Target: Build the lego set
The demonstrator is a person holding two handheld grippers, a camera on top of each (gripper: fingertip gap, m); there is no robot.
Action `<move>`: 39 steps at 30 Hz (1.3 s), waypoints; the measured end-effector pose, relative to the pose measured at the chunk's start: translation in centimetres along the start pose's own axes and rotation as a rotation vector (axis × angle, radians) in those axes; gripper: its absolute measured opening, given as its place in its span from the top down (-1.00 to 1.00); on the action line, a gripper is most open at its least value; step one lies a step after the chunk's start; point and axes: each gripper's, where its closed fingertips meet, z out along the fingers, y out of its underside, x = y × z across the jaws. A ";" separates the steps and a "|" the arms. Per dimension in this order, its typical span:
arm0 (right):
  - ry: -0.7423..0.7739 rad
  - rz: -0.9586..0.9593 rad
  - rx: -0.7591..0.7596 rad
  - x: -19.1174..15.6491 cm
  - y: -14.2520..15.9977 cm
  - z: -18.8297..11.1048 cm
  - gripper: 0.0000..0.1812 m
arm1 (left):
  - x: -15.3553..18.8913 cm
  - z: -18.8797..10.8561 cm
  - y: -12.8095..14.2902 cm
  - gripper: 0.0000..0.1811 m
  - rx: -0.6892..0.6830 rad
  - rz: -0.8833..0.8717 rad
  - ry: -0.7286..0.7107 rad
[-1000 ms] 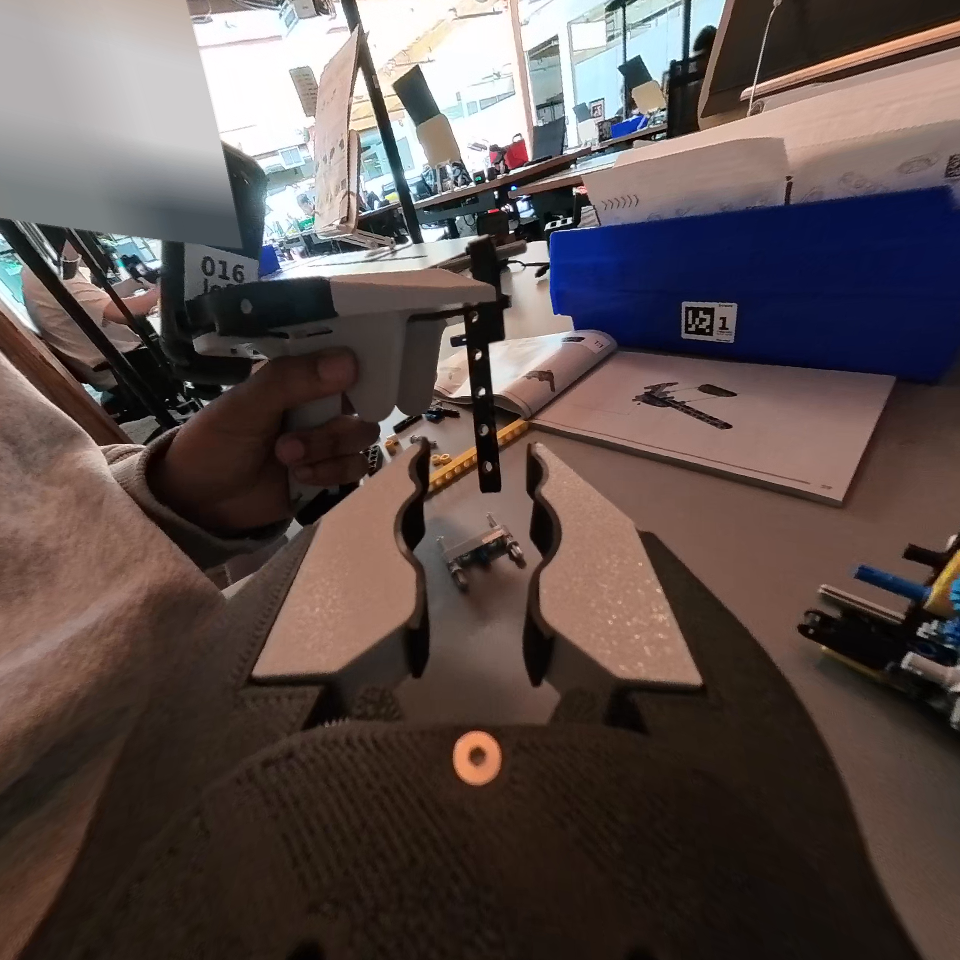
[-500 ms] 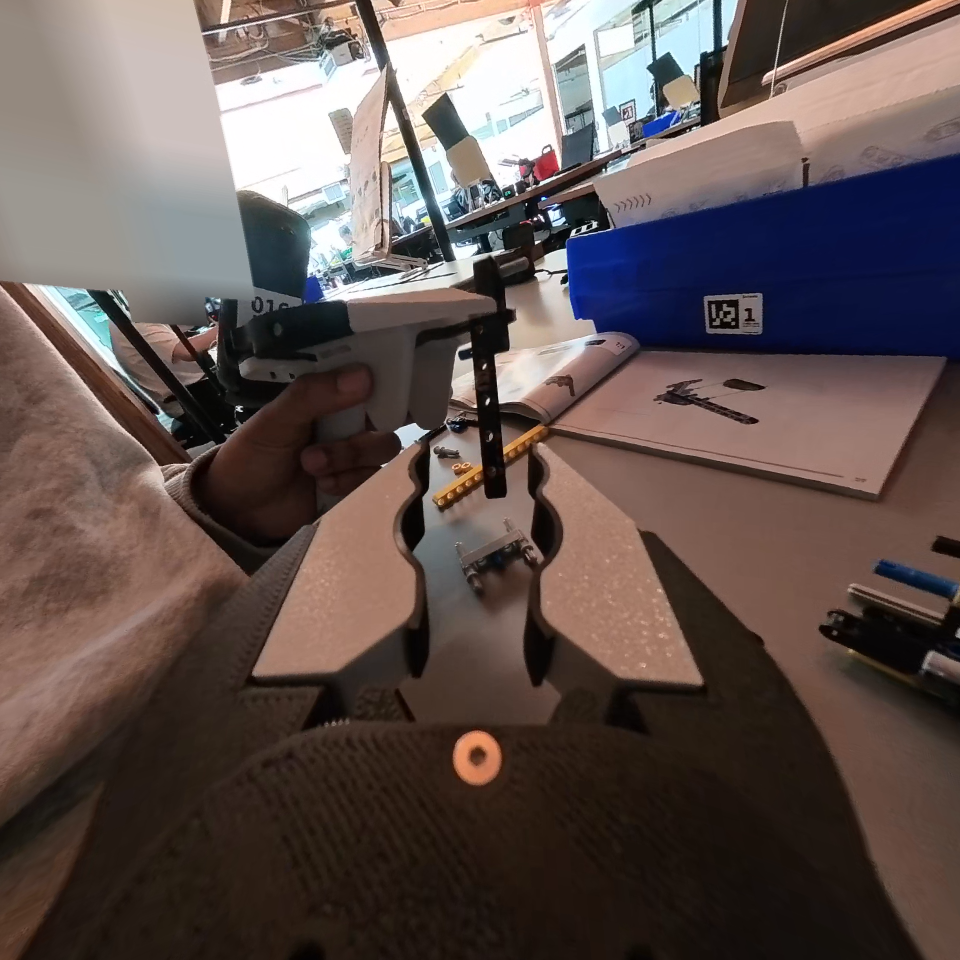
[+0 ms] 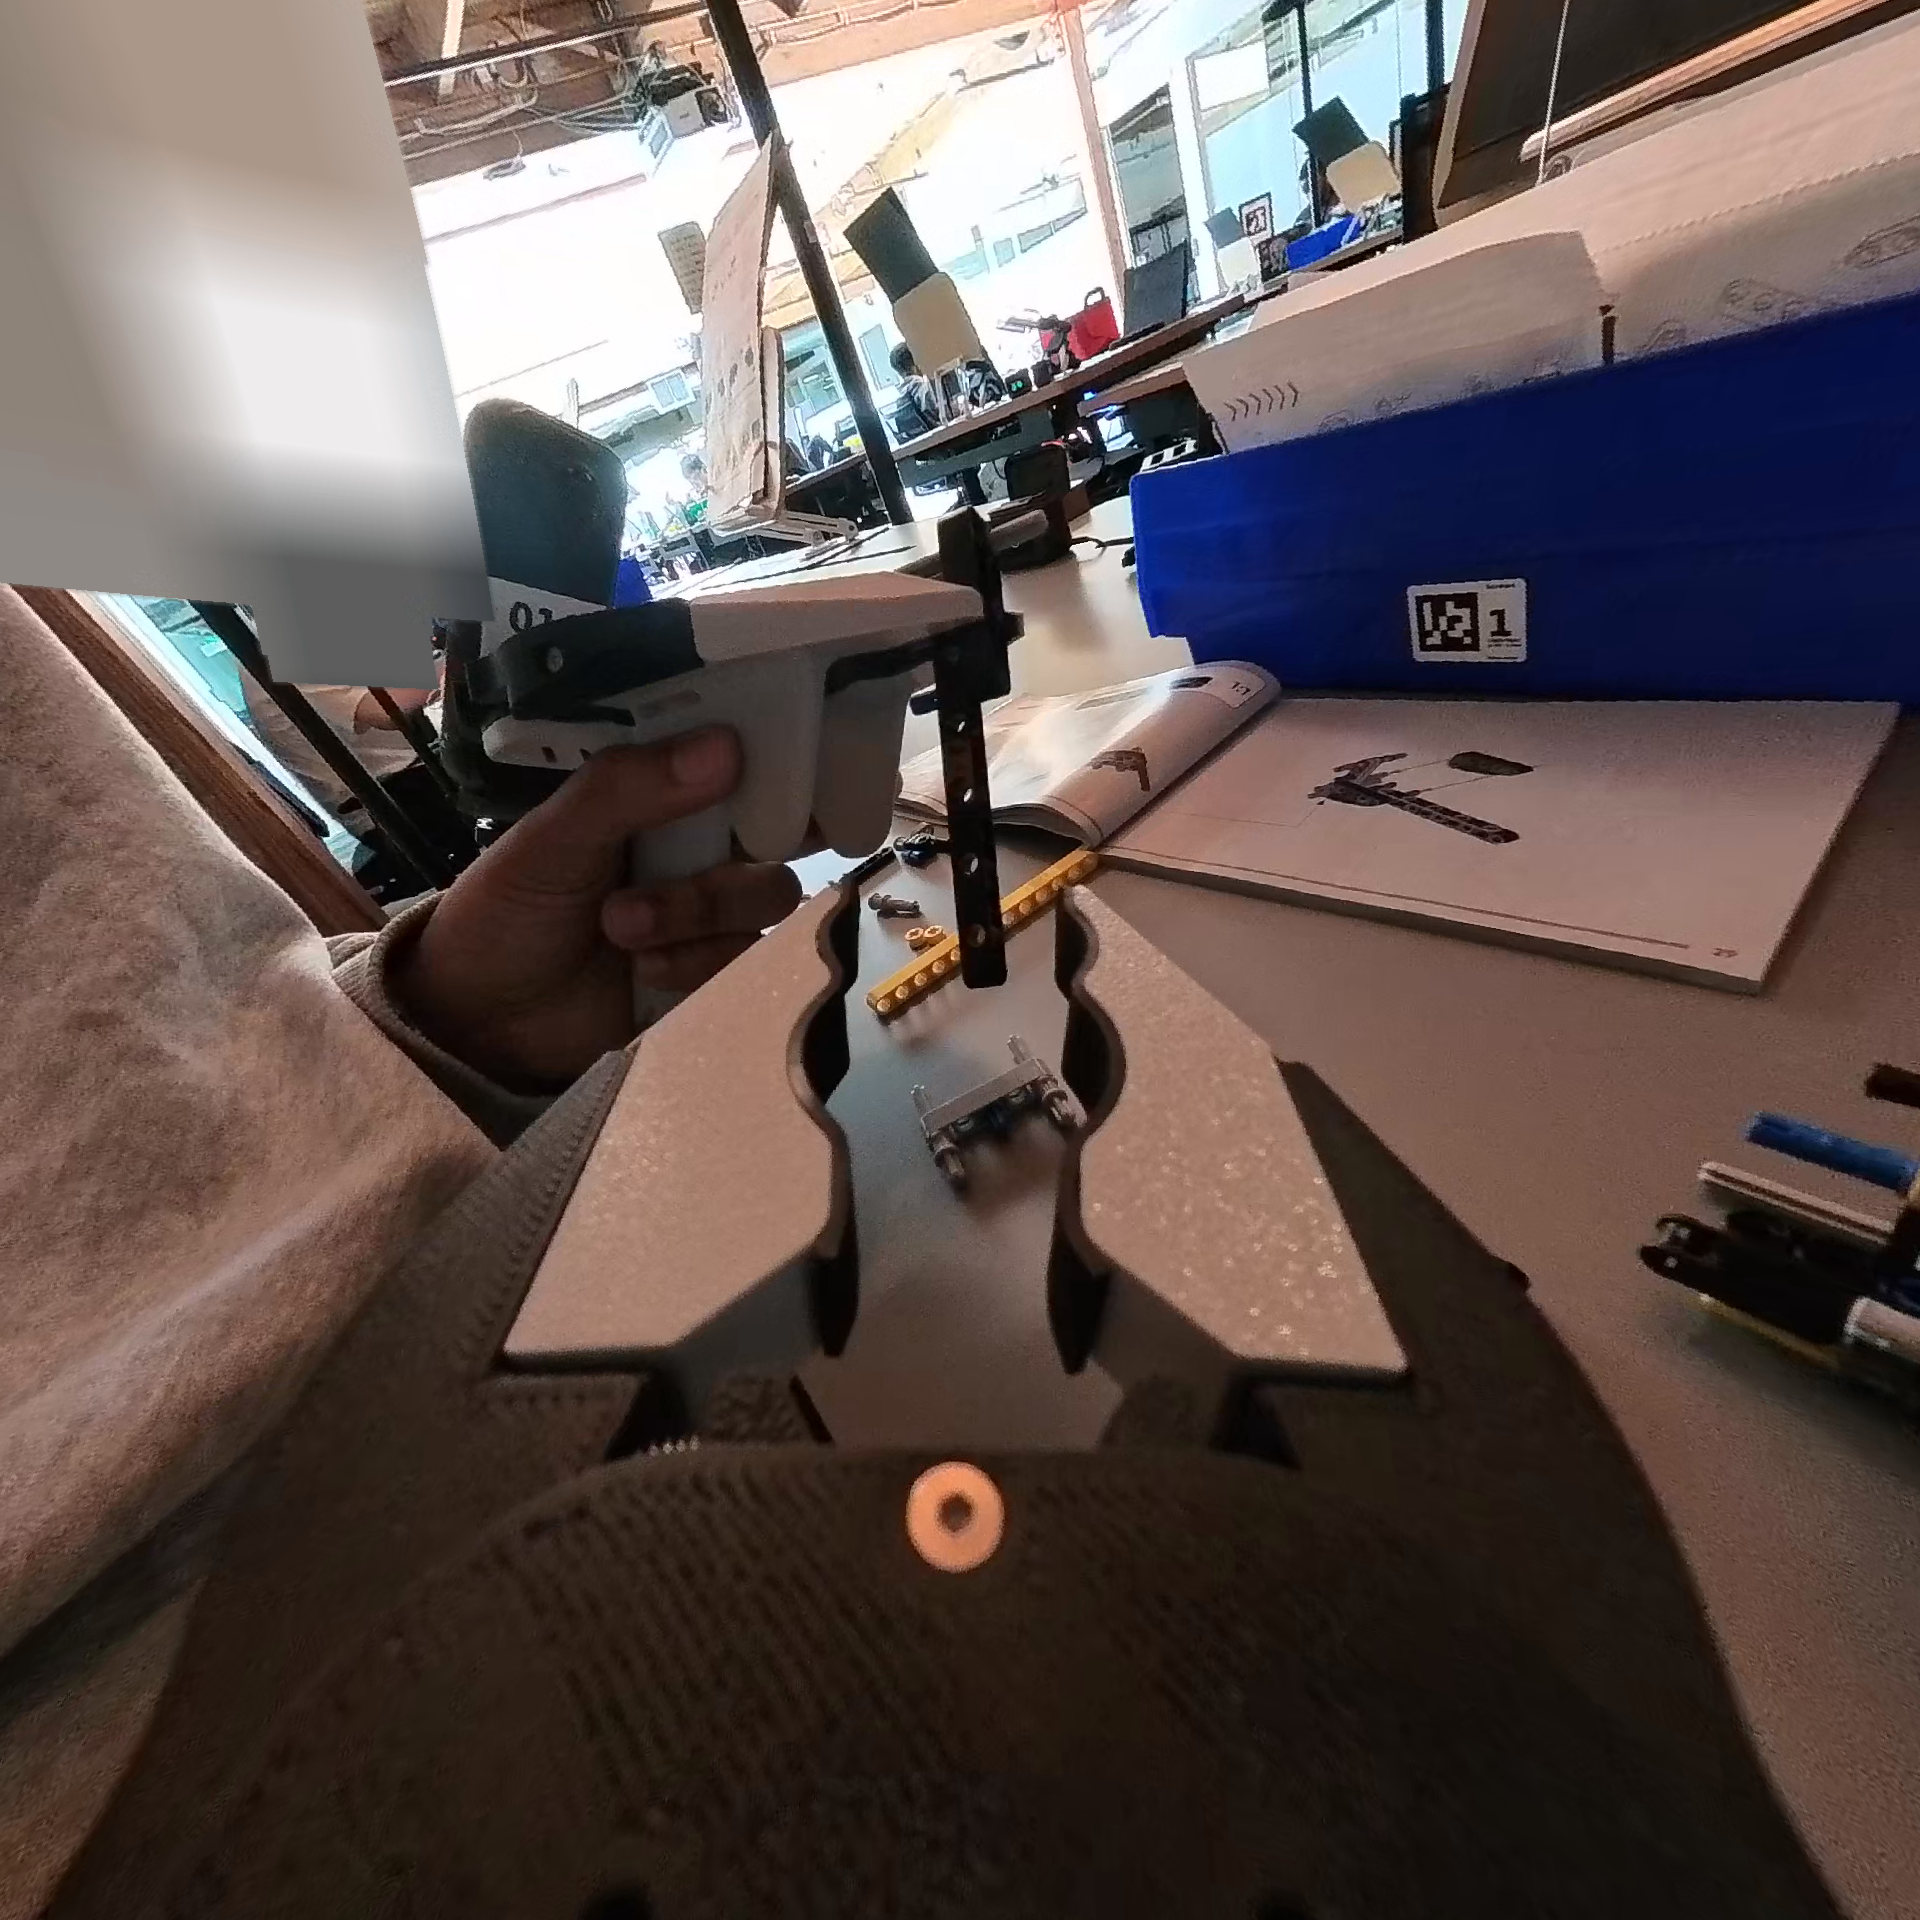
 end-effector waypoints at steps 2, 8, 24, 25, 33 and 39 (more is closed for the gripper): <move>-0.001 0.001 0.000 0.0 0.0 0.0 0.59 | 0.0 0.0 0.0 0.89 0.002 -0.011 0.003; -0.002 0.002 0.002 0.0 0.0 0.0 0.59 | -0.3 -0.1 -0.1 0.89 0.008 -0.060 0.012; 0.023 0.017 0.022 0.4 -0.4 -0.1 0.60 | 0.8 0.2 0.4 0.89 -0.035 0.169 -0.031; 0.033 0.030 0.057 0.5 -1.1 -0.1 0.60 | 0.9 0.3 0.4 0.89 -0.039 0.187 -0.033; 0.117 0.136 0.125 0.5 -6.8 0.5 0.66 | 1.9 0.6 1.2 0.89 -0.078 0.371 -0.052; 0.157 0.049 -0.021 -0.2 -5.6 1.6 0.83 | 2.9 0.9 2.1 0.89 -0.107 0.449 -0.039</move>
